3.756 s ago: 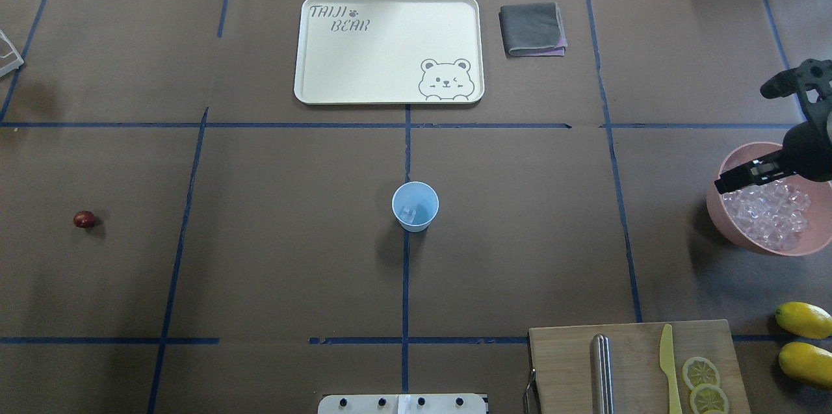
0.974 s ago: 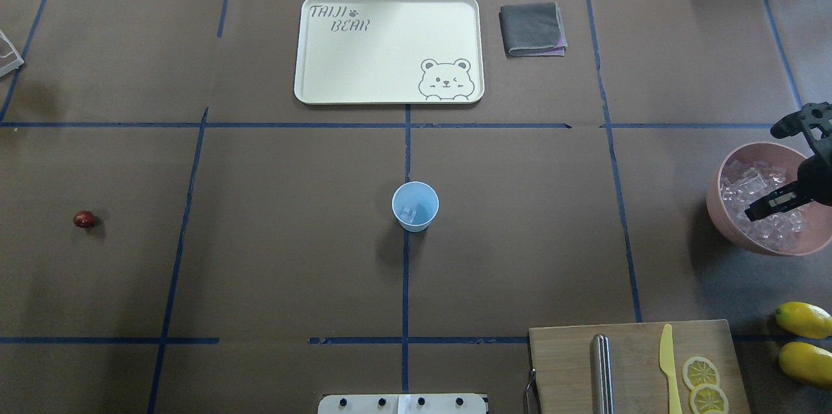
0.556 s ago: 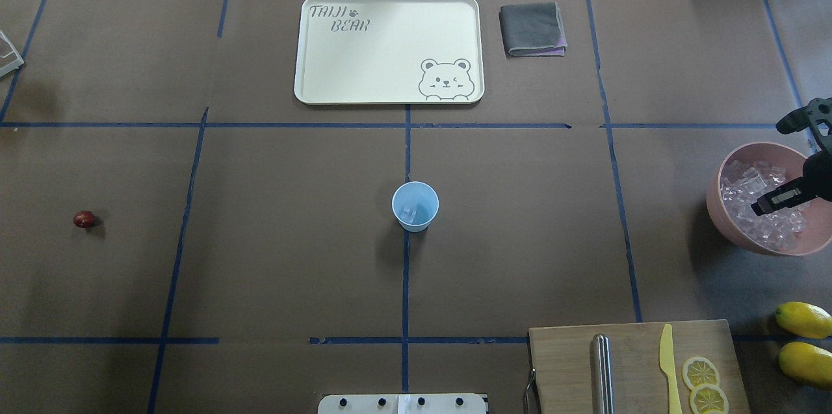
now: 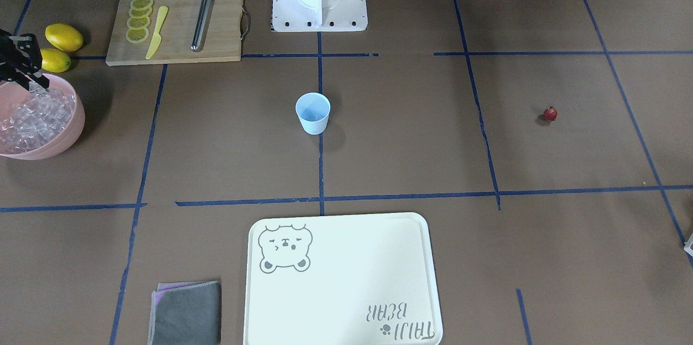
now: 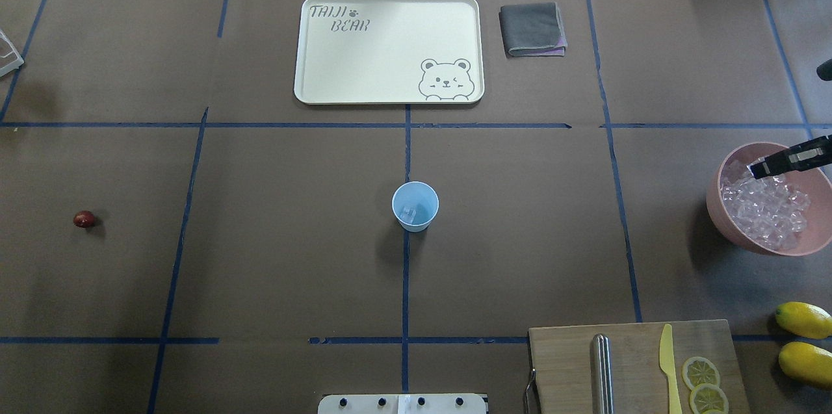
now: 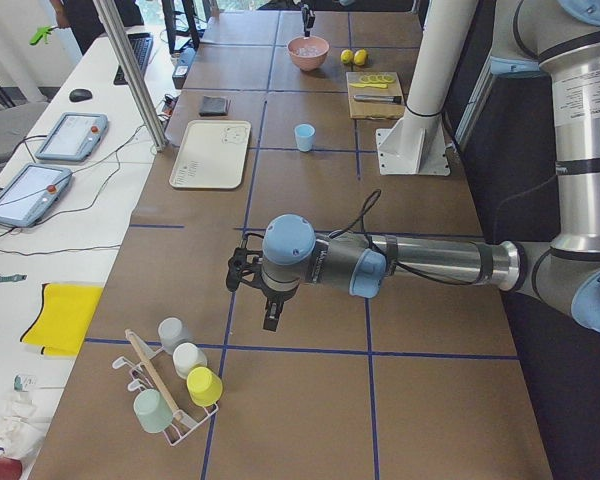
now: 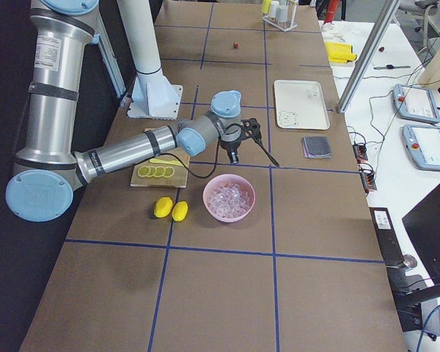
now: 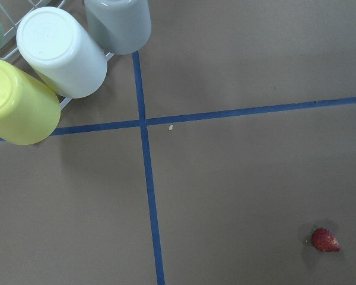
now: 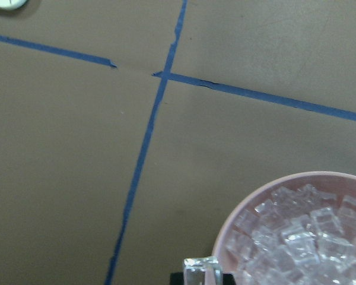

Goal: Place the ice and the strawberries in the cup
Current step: 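Lower the right gripper into the bowl and grasp more ice cubes, then carry the ice with the right gripper to the blue cup and release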

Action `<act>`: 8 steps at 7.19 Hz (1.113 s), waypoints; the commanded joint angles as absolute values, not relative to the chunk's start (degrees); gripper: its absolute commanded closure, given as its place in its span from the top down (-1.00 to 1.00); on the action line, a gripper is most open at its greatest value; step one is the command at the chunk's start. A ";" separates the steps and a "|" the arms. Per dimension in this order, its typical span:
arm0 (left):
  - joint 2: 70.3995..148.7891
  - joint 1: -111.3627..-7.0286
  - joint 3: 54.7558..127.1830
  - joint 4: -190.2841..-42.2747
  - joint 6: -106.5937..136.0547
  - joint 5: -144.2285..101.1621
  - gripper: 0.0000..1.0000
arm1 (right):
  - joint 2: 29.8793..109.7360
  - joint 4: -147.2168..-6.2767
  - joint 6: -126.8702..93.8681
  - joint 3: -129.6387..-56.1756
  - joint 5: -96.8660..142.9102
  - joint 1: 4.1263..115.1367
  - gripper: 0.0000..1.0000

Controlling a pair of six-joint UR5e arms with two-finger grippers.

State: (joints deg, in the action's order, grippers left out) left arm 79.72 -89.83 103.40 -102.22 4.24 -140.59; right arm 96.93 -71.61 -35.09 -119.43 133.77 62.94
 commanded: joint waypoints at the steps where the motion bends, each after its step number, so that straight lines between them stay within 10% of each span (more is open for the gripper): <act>1: 79.72 -89.82 103.45 -102.22 4.31 -140.63 1.00 | 84.35 -71.72 -59.73 -120.06 133.17 54.55 -1.00; 8: 79.63 -89.82 103.27 -102.13 4.22 -140.63 1.00 | 49.05 -86.32 -82.35 -102.07 105.74 28.57 -0.98</act>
State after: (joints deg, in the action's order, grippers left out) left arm 79.63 -89.83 103.18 -102.12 4.25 -140.61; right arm 52.11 -87.22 -81.25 -106.43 107.60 29.96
